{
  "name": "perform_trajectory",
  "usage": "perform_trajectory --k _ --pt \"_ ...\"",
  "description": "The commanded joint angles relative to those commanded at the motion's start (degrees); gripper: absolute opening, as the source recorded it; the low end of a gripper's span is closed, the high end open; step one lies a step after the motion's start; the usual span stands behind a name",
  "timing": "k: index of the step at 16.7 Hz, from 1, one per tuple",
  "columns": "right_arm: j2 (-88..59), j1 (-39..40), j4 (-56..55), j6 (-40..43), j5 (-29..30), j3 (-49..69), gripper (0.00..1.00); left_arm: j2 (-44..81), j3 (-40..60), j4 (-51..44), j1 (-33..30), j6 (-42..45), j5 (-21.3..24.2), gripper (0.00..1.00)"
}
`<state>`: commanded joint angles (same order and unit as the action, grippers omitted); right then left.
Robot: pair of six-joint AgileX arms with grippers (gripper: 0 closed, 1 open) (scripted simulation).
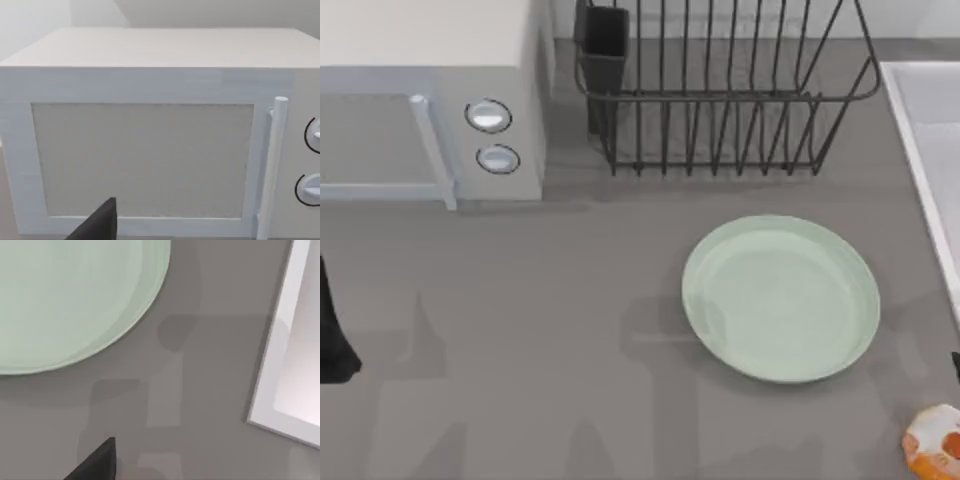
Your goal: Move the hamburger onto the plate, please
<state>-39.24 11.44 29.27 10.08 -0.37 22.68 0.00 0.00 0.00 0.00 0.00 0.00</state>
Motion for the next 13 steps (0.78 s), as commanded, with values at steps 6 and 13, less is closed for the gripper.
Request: perform_trajectory --k 6,13 --pt "-29.45 7.17 19.04 6.42 -0.17 14.54 1.0 0.0 0.0 0.0 0.0 0.0 0.0 1.0" --pt "-38.99 10.22 26.41 9.27 0.26 21.65 1.0 0.0 0.0 0.0 0.0 0.0 0.0 1.0"
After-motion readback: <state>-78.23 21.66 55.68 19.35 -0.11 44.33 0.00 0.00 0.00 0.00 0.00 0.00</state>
